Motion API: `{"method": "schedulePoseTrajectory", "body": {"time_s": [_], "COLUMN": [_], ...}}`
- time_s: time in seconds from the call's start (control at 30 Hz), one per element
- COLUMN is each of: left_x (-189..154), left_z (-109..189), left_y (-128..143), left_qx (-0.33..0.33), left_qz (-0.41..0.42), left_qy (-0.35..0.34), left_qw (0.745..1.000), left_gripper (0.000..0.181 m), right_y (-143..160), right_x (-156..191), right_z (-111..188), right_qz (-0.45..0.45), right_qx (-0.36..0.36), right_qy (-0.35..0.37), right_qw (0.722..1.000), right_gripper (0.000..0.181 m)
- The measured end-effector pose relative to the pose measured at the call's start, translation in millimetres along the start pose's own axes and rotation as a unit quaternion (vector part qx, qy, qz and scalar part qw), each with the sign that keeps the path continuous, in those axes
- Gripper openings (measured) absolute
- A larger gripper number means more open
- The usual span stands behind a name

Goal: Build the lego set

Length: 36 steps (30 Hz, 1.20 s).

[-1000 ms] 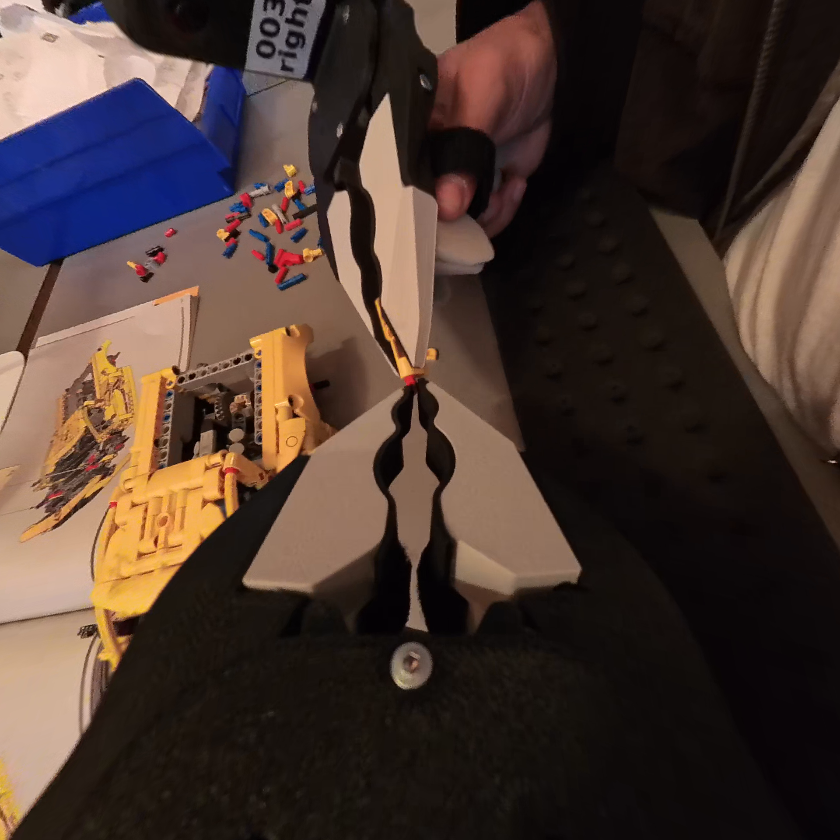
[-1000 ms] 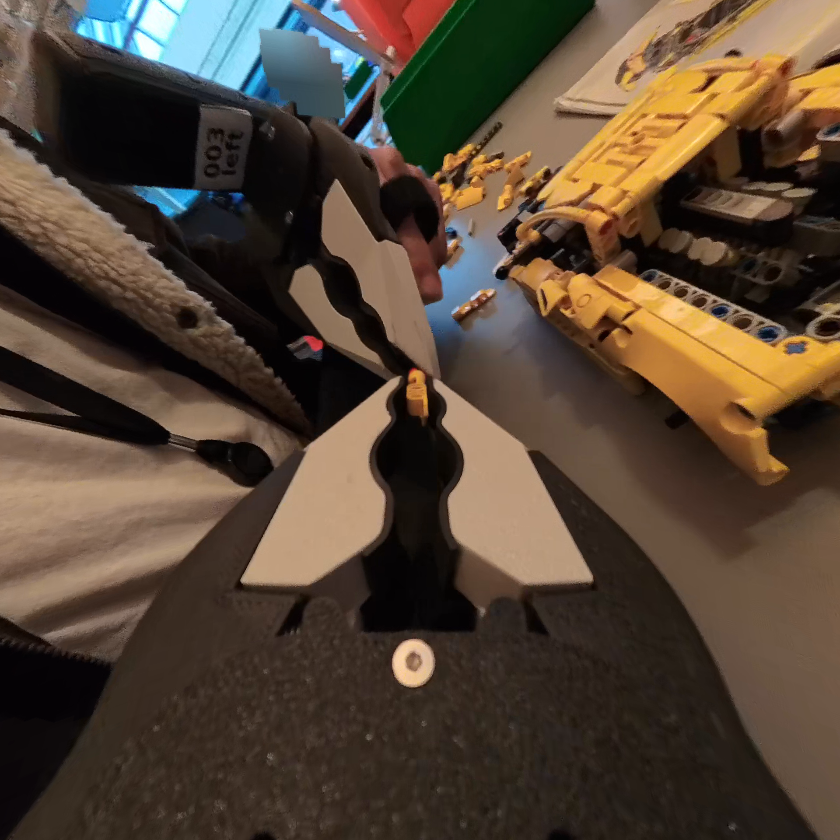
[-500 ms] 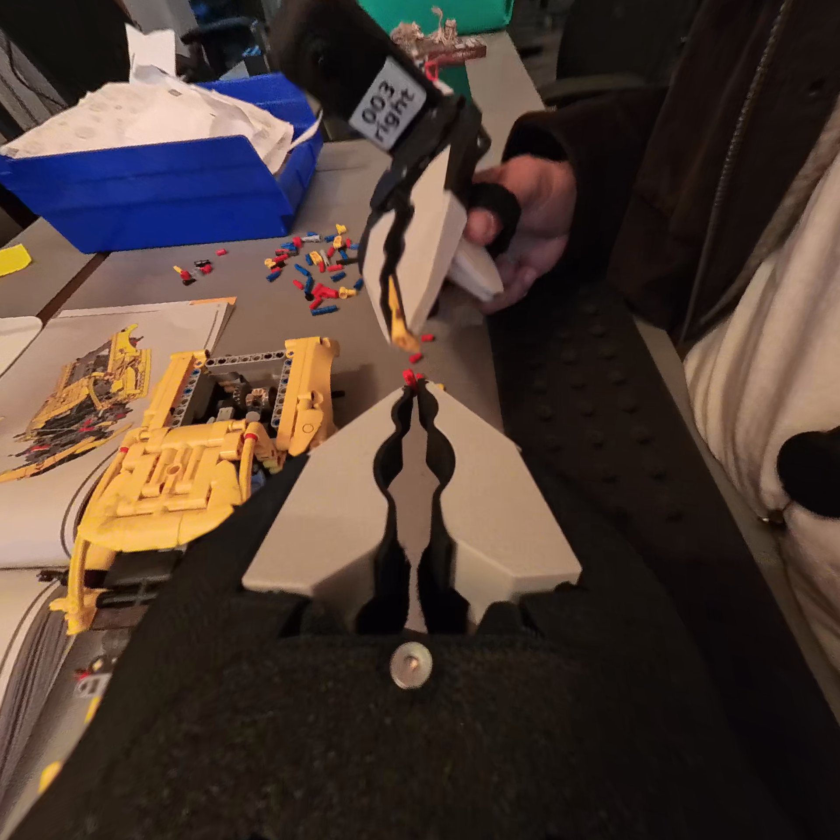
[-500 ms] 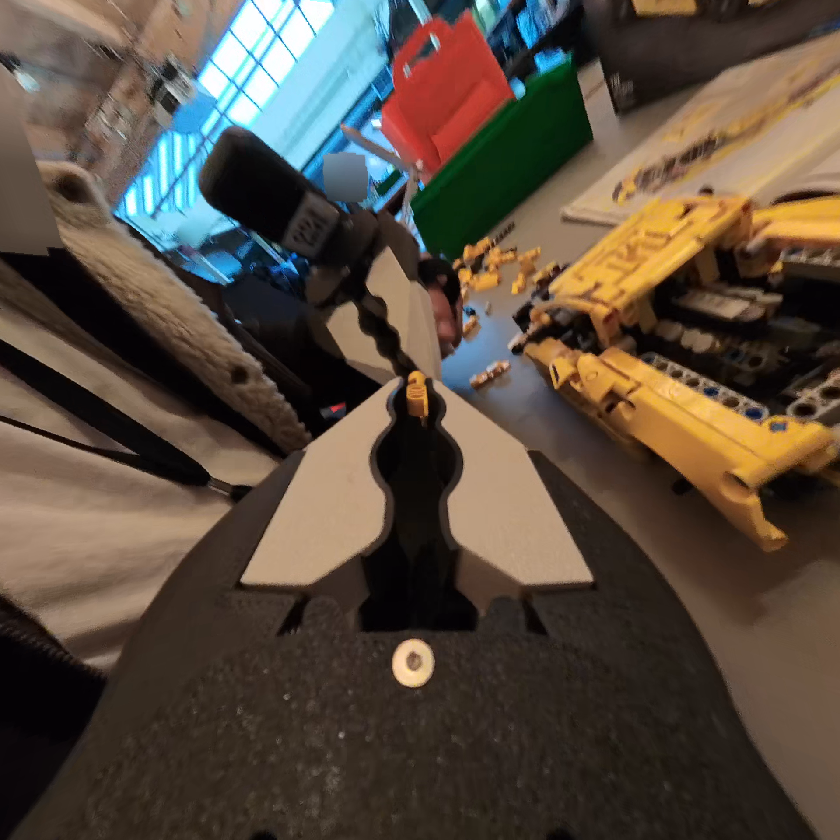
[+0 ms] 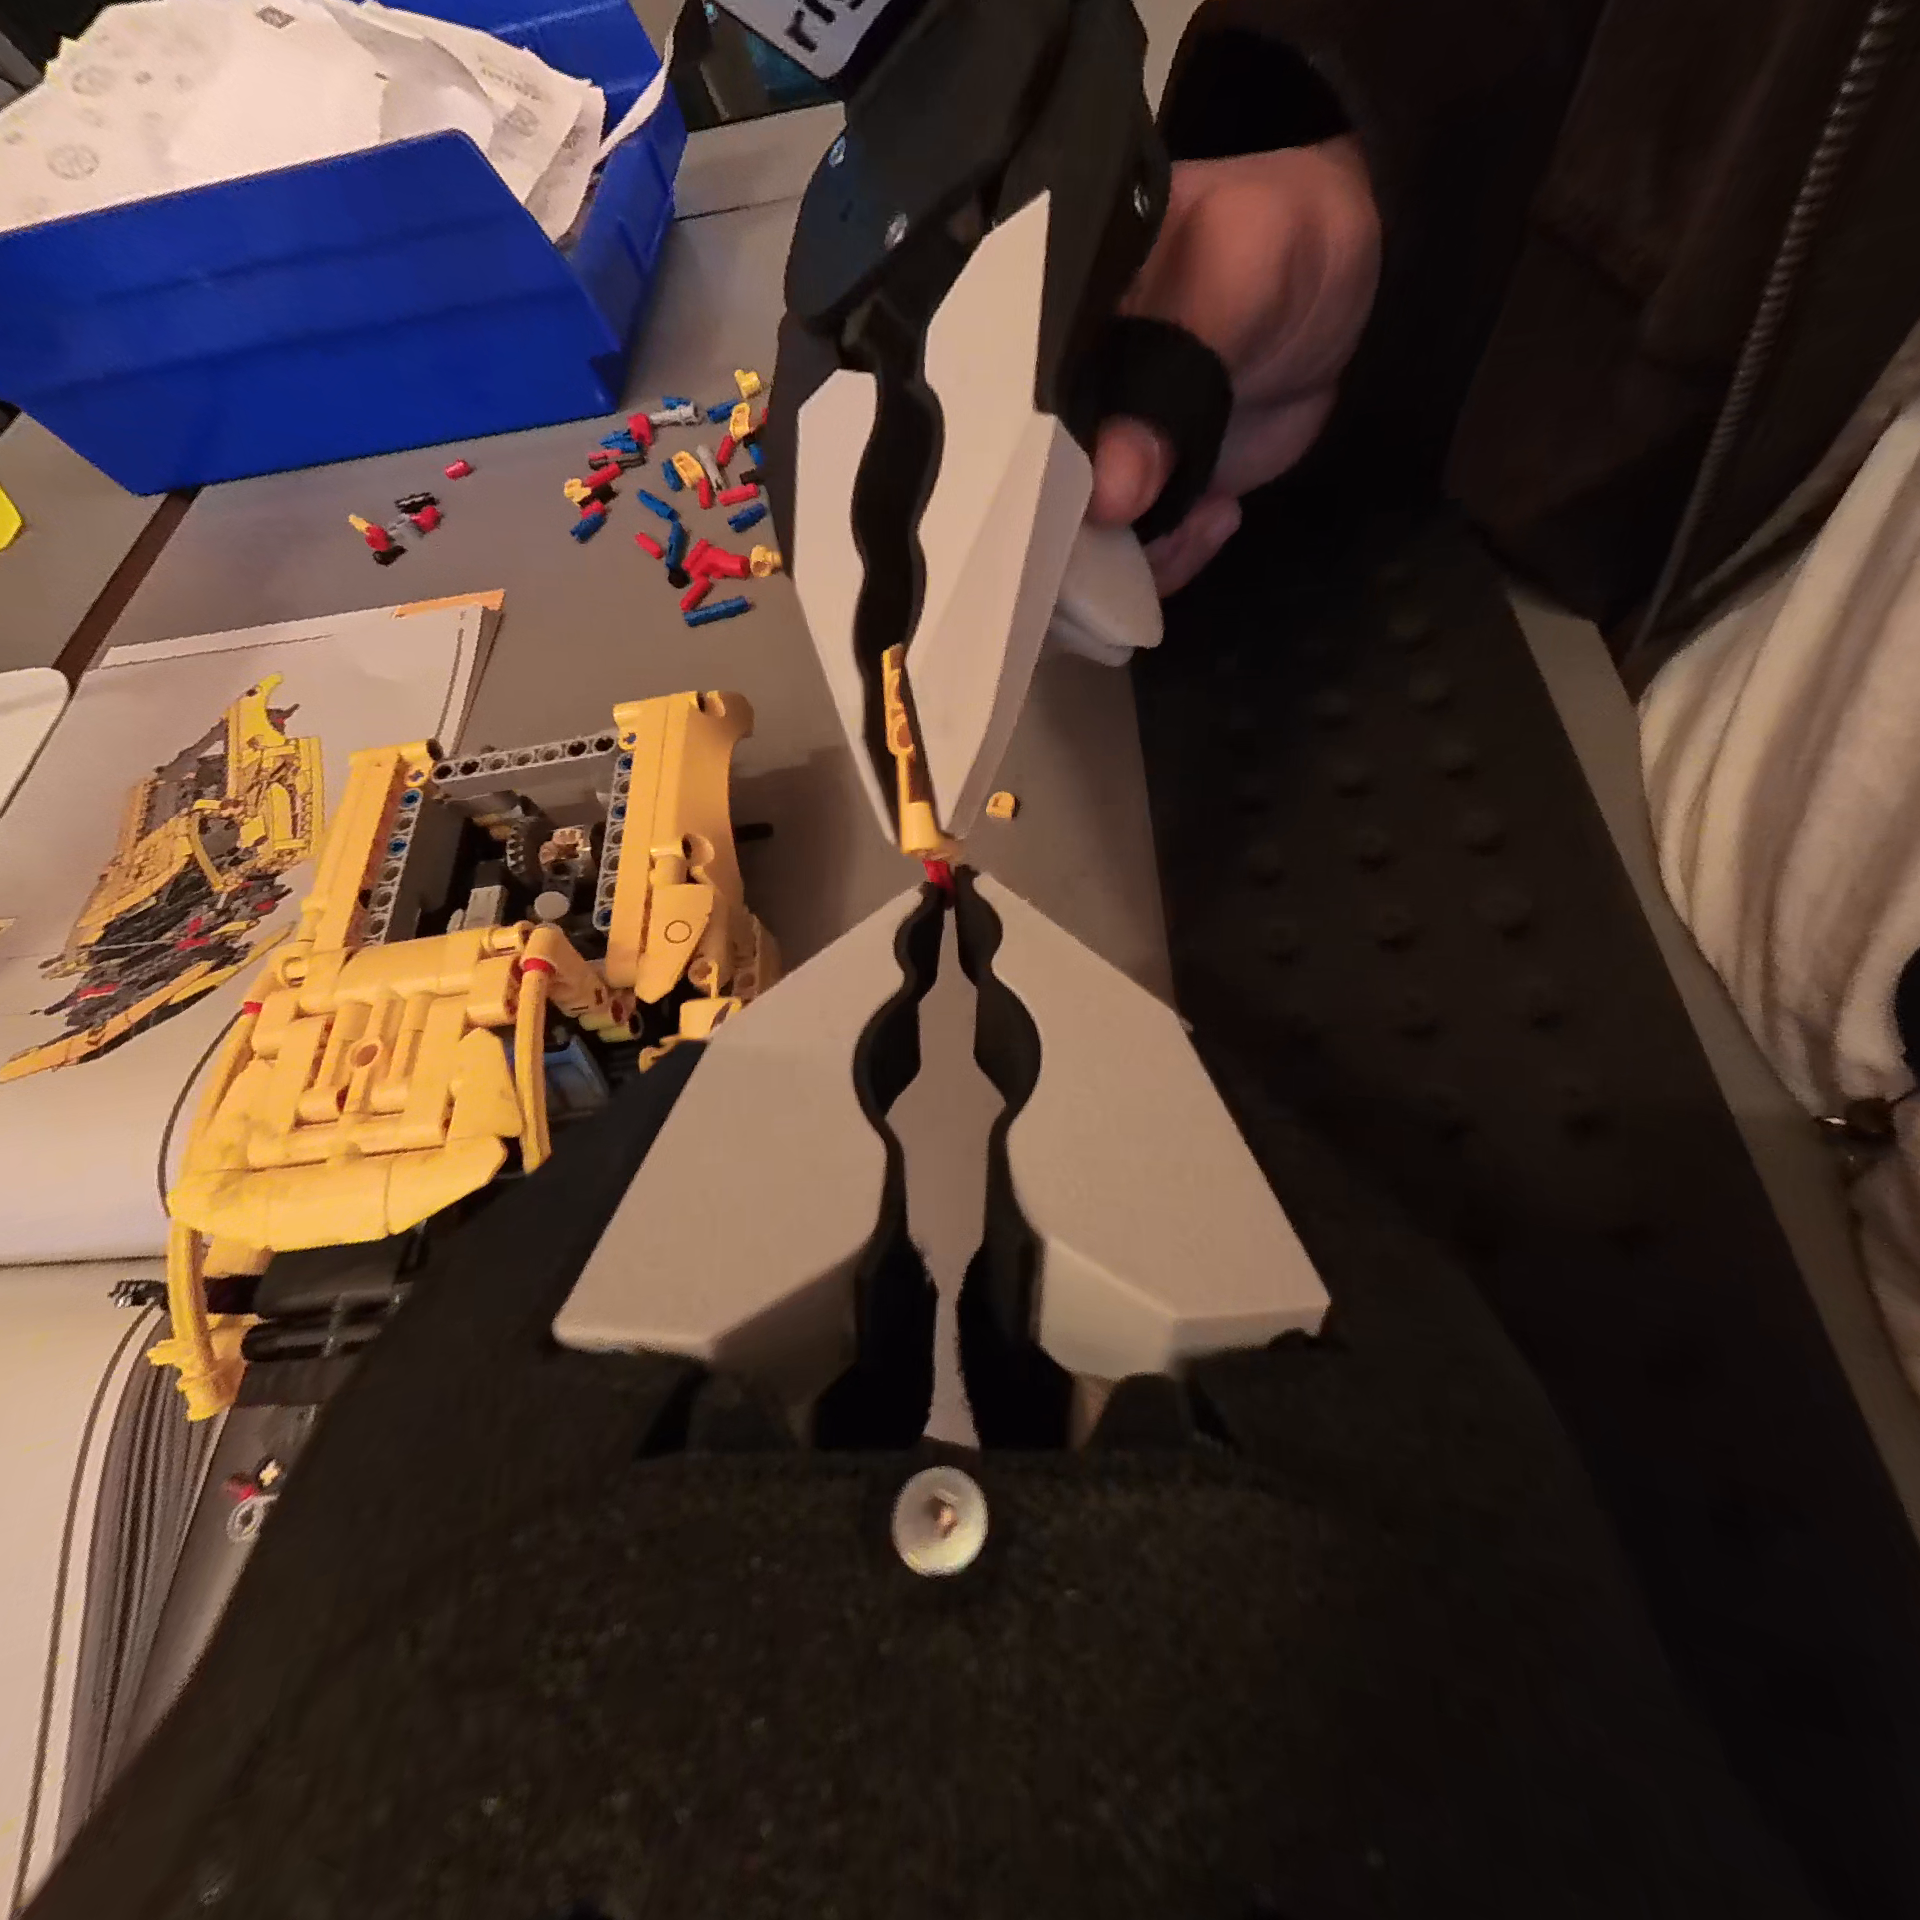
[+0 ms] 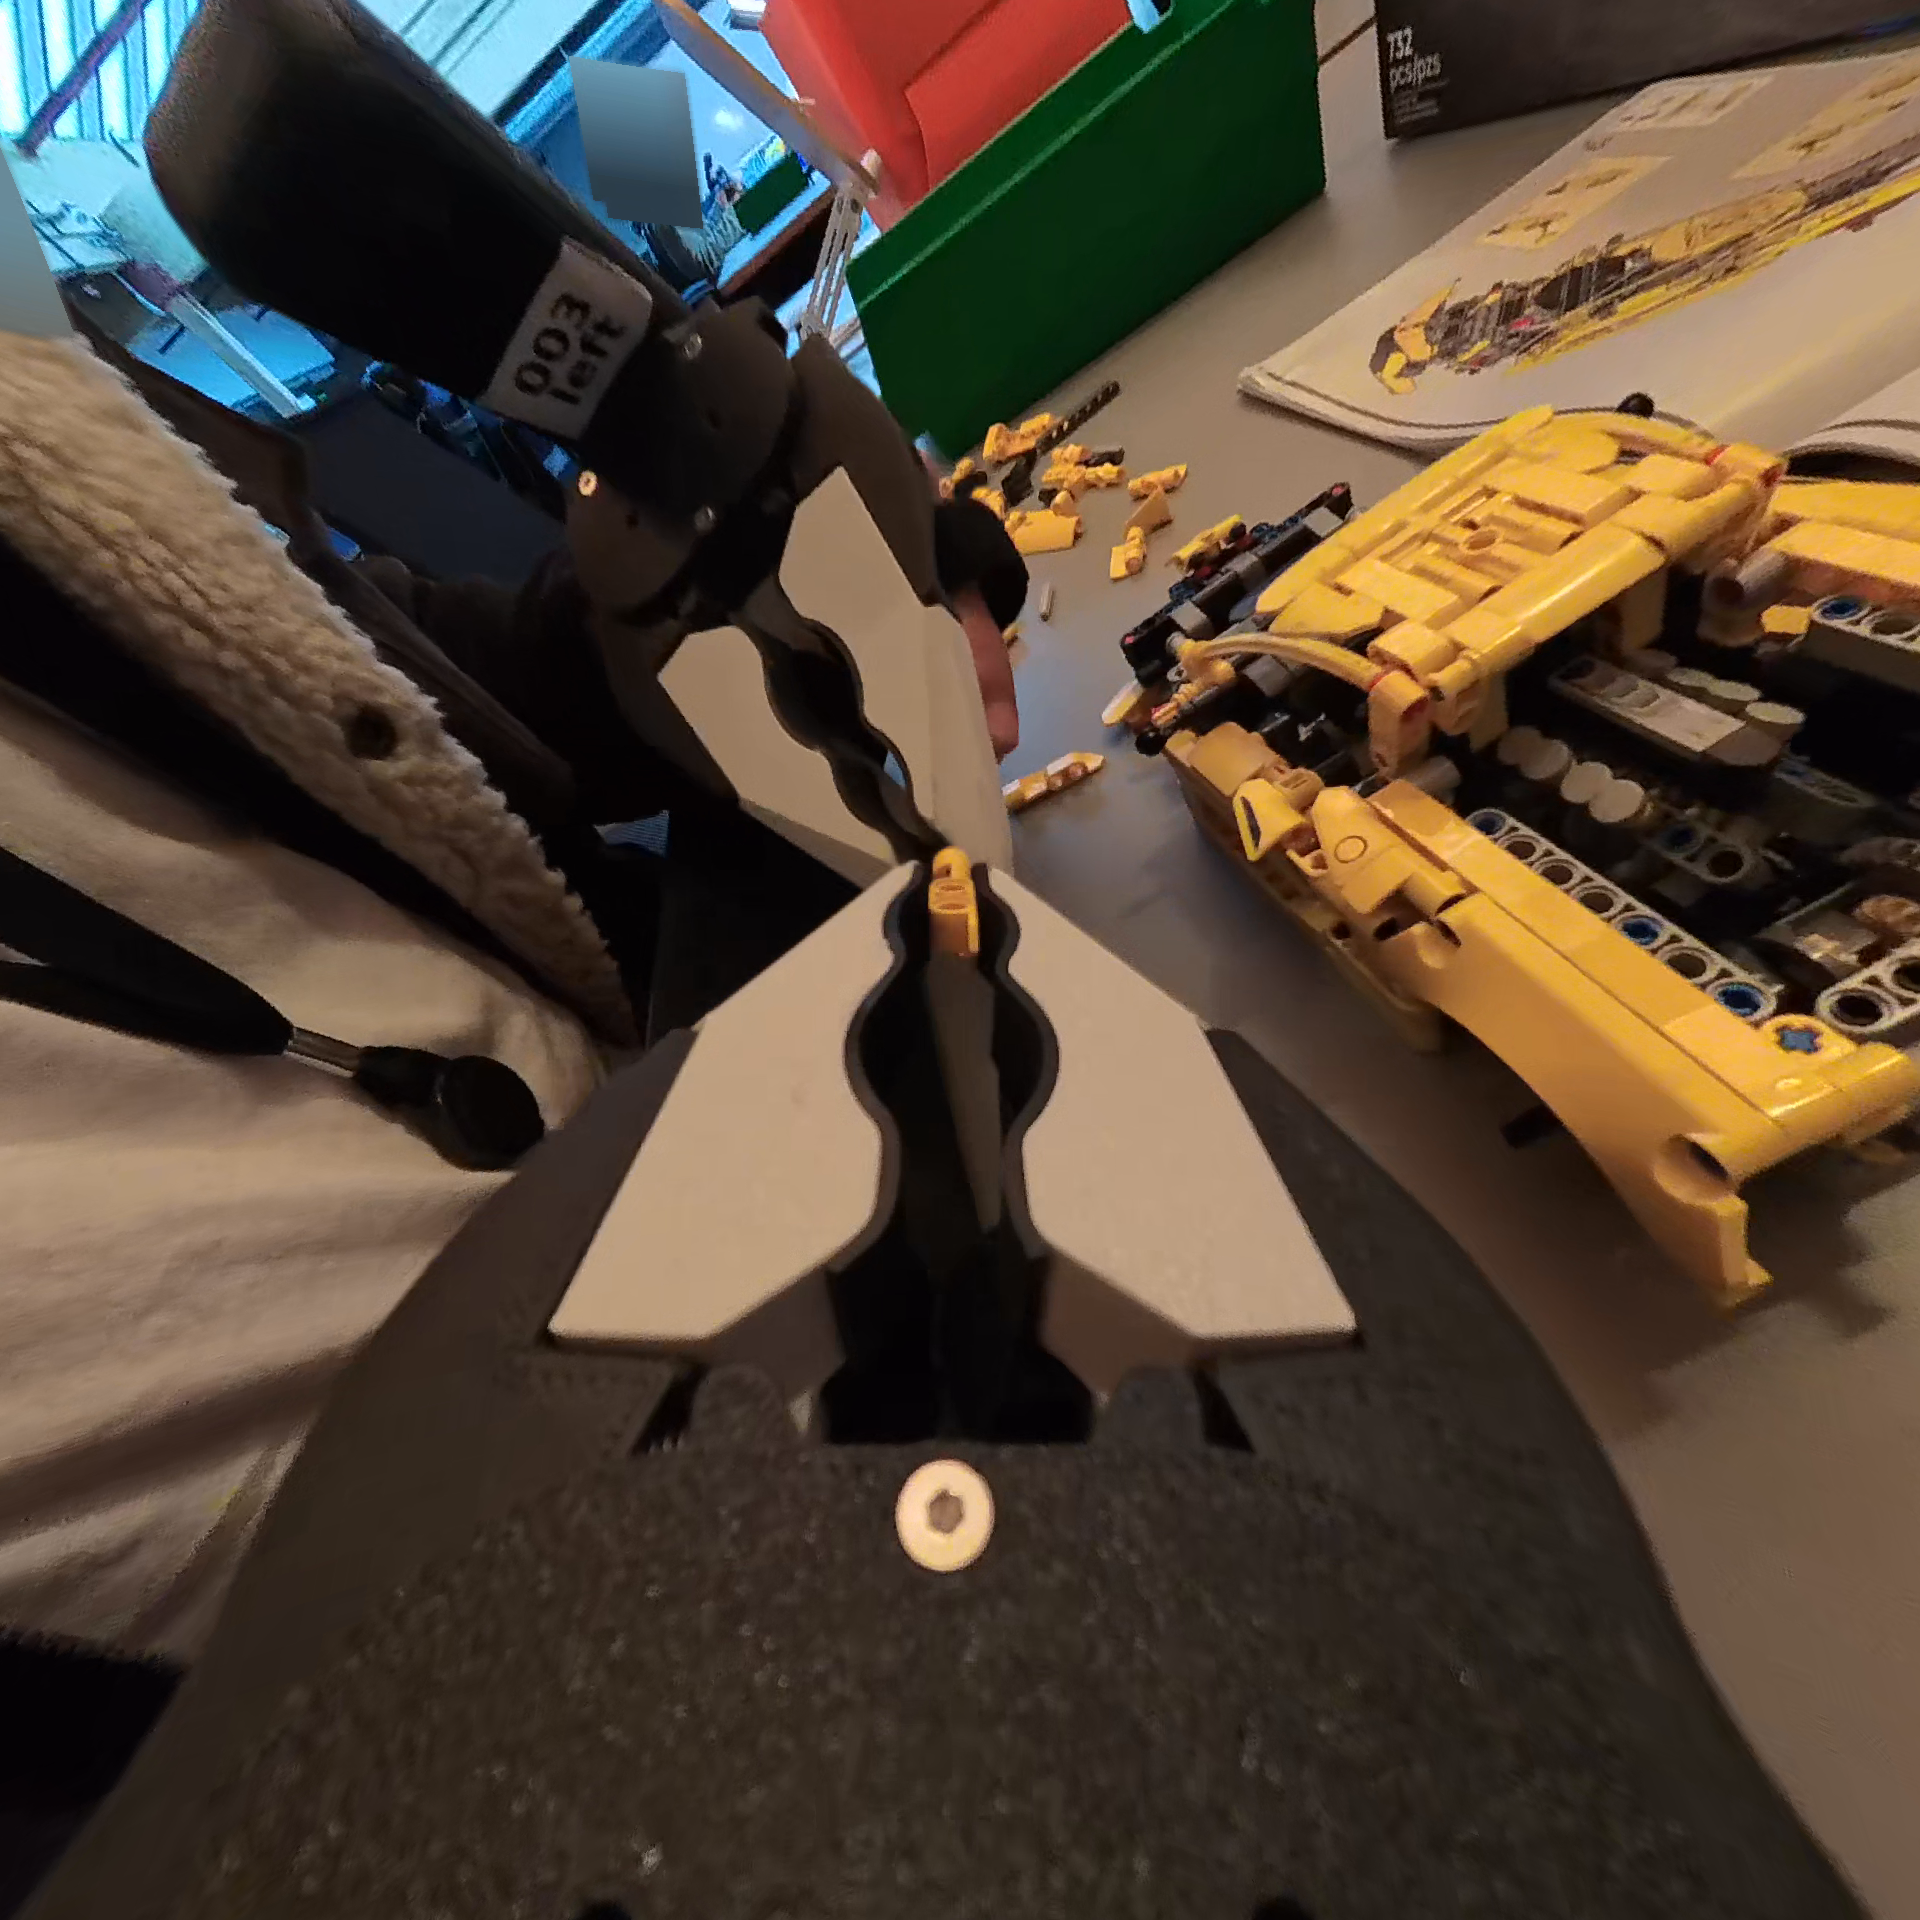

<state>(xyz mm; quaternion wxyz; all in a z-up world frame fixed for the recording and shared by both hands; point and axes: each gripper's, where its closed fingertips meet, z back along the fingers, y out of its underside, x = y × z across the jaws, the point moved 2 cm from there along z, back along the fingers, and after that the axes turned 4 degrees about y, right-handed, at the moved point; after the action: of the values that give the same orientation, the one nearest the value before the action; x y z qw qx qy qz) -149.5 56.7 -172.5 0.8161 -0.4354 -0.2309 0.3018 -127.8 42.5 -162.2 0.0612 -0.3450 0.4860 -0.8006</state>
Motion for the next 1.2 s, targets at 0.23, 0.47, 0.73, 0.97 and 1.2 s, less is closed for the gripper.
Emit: {"method": "schedulePoseTrajectory", "body": {"time_s": [0.23, 0.47, 0.73, 0.97, 1.2], "left_x": [-3.9, -9.6, -8.0, -5.3, -12.0], "left_z": [9.1, 6.7, 10.6, 20.3, 19.4], "left_y": [6.0, 9.8, 9.2, 6.7, 8.4], "left_qx": [-0.001, 0.025, 0.018, 0.023, 0.056], "left_qz": [0.023, 0.010, 0.017, 0.007, -0.042], "left_qy": [0.009, 0.012, 0.005, -0.002, 0.003], "left_qw": [1.000, 1.000, 1.000, 1.000, 0.998], "left_gripper": [0.002, 0.002, 0.002, 0.002, 0.002], "right_y": [8.2, 2.3, 5.2, 2.9, 10.0], "right_x": [-7.7, 4.5, -4.9, 0.6, 2.6], "right_z": [-0.9, -15.4, -7.9, -5.5, -12.5], "right_qz": [-0.009, 0.012, -0.005, -0.033, -0.030], "right_qx": [0.019, 0.015, 0.015, 0.003, 0.034], "right_qy": [0.011, -0.010, 0.001, -0.050, -0.053], "right_qw": [1.000, 1.000, 1.000, 0.998, 0.998], "right_gripper": [0.006, 0.006, 0.006, 0.006, 0.006]}}
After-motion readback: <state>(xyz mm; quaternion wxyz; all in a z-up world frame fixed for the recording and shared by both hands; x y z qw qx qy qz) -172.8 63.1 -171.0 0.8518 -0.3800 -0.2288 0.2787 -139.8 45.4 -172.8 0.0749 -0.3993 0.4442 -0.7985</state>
